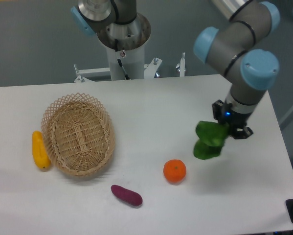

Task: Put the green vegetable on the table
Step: 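Carry the held bok choy toward the basket, above the orange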

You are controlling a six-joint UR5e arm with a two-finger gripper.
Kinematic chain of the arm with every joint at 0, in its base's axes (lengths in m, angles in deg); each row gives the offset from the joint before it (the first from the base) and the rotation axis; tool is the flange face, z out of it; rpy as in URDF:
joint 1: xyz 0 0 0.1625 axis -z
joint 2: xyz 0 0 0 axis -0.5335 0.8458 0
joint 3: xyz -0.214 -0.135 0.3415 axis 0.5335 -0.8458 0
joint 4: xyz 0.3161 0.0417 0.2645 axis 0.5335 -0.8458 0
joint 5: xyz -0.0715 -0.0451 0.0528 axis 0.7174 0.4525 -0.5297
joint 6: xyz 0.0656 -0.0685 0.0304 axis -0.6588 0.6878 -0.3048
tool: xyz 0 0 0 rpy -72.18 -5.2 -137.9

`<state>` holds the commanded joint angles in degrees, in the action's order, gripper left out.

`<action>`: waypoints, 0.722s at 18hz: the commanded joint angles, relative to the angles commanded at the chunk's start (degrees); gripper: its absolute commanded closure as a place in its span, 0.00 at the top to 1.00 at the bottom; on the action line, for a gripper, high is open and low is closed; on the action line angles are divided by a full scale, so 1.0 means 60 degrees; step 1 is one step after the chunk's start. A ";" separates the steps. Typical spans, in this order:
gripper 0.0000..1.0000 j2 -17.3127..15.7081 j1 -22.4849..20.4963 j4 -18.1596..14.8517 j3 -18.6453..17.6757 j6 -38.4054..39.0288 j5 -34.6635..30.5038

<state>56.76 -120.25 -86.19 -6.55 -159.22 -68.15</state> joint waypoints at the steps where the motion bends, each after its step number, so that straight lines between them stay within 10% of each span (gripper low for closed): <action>1: 0.06 -0.0160 0.0000 0.0058 -0.0293 -0.0422 -0.0015; 8: 0.08 -0.0806 -0.0190 0.1435 -0.2432 -0.2519 0.0000; 13: 0.09 -0.1201 -0.0380 0.1450 -0.3326 -0.3442 -0.0029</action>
<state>49.56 -122.53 -77.49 -26.51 -179.87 -68.33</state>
